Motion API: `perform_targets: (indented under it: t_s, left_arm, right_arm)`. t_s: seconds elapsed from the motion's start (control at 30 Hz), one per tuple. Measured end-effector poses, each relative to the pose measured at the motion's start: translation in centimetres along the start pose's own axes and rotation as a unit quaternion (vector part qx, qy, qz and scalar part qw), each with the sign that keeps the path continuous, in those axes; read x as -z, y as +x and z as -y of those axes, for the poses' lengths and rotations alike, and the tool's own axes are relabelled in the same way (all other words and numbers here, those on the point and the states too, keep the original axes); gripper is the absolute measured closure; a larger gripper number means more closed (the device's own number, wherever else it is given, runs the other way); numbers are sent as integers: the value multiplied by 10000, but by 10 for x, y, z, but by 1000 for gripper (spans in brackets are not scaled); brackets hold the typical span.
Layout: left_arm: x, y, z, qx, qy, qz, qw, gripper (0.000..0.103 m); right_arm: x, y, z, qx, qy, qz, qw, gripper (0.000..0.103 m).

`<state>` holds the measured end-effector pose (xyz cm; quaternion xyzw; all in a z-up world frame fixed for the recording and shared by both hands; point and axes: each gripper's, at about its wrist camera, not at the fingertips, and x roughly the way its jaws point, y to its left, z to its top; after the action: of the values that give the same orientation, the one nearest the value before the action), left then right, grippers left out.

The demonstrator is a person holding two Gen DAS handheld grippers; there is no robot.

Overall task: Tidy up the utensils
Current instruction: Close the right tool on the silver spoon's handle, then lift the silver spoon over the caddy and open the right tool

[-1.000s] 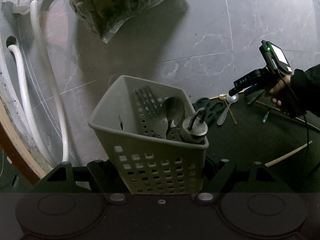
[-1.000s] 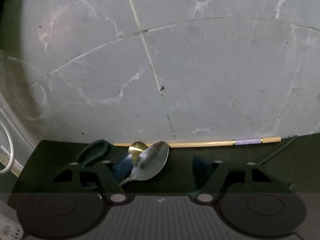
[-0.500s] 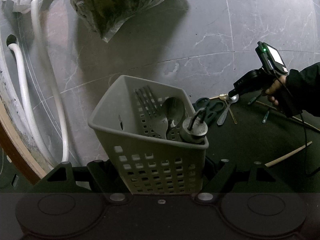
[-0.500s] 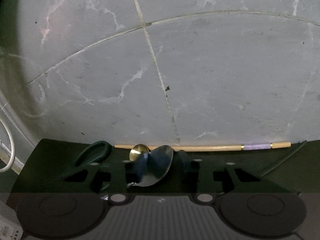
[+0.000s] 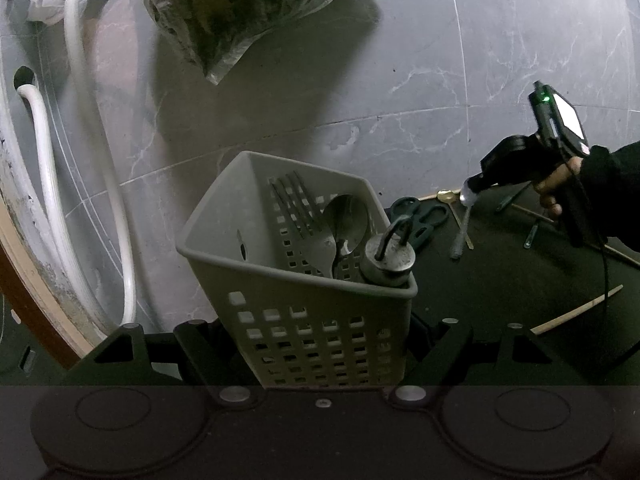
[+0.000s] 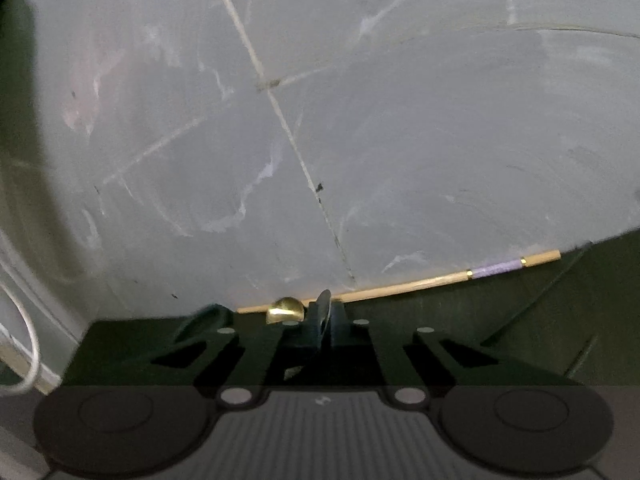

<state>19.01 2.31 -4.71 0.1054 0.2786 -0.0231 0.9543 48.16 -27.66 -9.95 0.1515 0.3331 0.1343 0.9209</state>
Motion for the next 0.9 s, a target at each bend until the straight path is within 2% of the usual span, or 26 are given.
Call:
perform_targets:
  t_s: [0.17,0.3,0.57,0.77,0.9]
  left_arm:
    - [1,-1,1,6,-1,32,10000,23]
    - [2,-2,0,30,14,58,10000,23]
    - [6,-4,-3,120,36,140,9998,23]
    - [7,-4,-5,185,64,196,9996,23]
    - [7,-4,-6,202,76,225,9995,23]
  right_arm:
    - [7,-32,-3,-155,400,345,9985,102]
    - [12,-58,-10,-201,488,588,9969,102]
    - [11,-115,-45,-348,293,1243,9912,102]
    - [2,-163,-83,-615,-31,1860,9806,102]
    - [0,-189,-104,-850,-68,2126,9734,102]
